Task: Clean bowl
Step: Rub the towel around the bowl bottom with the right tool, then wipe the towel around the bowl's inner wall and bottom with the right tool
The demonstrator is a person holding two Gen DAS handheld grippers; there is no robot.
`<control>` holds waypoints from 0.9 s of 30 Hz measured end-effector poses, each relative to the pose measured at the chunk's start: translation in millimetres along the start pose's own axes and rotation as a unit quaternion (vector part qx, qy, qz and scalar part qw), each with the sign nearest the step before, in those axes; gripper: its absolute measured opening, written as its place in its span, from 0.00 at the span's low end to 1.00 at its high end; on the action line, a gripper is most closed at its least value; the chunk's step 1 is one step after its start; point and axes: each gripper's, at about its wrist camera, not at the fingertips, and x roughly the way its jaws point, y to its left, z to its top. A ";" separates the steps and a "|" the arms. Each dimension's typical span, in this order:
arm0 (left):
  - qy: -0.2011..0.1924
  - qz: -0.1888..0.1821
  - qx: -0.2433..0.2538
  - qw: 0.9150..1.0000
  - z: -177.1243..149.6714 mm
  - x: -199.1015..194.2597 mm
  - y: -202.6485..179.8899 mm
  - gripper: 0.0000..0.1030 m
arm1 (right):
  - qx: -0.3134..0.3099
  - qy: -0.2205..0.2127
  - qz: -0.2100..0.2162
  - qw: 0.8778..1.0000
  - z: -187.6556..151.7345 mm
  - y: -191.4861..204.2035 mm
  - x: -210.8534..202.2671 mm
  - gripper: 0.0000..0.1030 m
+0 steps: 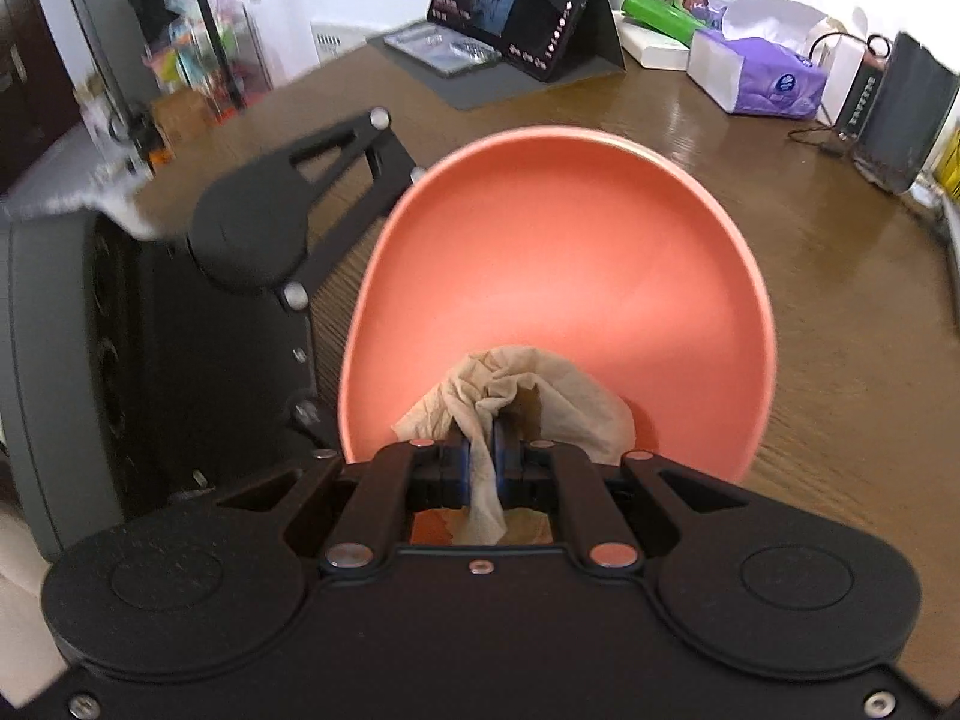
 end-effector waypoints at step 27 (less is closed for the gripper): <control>0.002 0.001 -0.005 1.000 1.9 9.4 10.7 0.92 | -0.013 -0.181 -0.127 0.975 7.2 0.4 -17.1 0.08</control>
